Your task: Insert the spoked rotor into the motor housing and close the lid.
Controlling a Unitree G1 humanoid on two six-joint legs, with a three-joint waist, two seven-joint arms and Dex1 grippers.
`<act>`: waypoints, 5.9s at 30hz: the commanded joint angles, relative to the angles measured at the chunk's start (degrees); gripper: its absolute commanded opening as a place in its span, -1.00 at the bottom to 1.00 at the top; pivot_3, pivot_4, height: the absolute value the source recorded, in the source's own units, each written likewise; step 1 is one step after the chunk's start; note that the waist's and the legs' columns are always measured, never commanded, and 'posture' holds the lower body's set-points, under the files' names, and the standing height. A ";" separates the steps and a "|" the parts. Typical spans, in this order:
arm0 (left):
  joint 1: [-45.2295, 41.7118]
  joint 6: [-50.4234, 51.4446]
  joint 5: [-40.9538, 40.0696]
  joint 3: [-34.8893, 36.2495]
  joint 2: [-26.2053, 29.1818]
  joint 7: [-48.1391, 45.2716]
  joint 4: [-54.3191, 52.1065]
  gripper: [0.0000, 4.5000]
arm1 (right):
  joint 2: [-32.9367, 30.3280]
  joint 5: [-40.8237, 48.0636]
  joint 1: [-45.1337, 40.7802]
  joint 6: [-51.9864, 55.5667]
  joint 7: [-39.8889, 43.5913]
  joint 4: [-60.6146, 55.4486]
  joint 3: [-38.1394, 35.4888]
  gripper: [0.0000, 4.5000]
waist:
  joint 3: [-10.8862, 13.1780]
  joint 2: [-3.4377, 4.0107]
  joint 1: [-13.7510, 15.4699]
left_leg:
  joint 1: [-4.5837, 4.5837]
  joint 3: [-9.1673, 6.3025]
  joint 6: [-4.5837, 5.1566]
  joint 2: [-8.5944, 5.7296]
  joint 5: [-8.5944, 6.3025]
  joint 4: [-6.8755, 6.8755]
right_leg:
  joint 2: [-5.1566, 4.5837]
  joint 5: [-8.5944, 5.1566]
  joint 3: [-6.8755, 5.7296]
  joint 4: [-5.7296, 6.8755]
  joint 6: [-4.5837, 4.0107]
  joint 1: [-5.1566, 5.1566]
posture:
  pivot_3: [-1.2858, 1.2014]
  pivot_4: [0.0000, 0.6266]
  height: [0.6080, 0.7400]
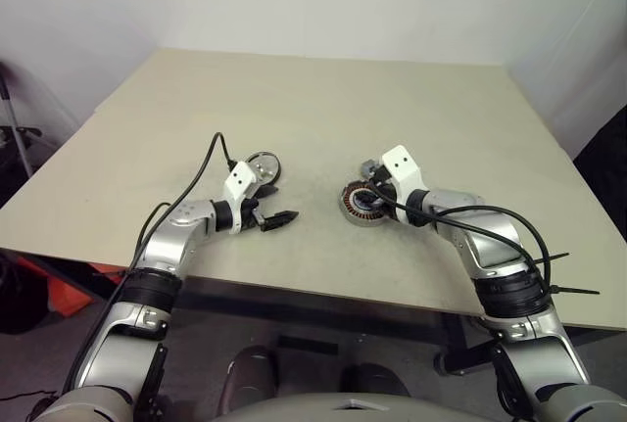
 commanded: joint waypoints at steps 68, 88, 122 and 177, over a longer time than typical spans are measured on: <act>-7.28 31.46 -26.03 32.67 -3.54 21.74 16.00 1.00 | -0.19 9.00 1.11 -12.43 7.10 -1.39 -4.75 -0.98 | -0.10 0.03 0.25 | 0.24 -0.02 0.09 -0.02 -0.05 0.03 | -0.01 -0.02 0.00 -0.01 0.00 0.25 | 0.03 -1.00 1.00; -24.34 25.09 -20.19 33.50 -5.50 24.93 45.57 1.00 | -2.01 9.88 2.96 -12.01 7.00 -4.02 -5.53 -0.98 | -0.26 0.28 1.90 | 0.31 -0.07 0.06 -0.04 -0.02 0.02 | -0.08 -0.18 -0.01 -0.18 0.63 0.56 | 0.03 -1.00 1.00; -30.12 20.44 -17.65 34.57 -11.88 21.37 51.10 0.16 | -2.01 9.10 2.77 -13.11 4.43 -2.94 -5.58 -1.00 | -0.24 0.26 2.95 | -0.33 -0.05 0.59 -0.54 -0.31 -0.04 | -0.62 -0.03 -0.23 -0.73 0.46 0.34 | 0.03 -1.00 1.00; -32.26 32.17 -27.53 37.51 -16.57 8.29 41.59 -0.87 | -11.54 7.37 7.47 -11.08 2.10 -6.46 -10.32 -1.00 | -0.22 0.25 1.59 | -0.77 -0.05 0.93 -0.55 -0.34 0.07 | -0.72 0.02 -0.40 -0.75 0.51 0.02 | 0.03 -1.00 1.00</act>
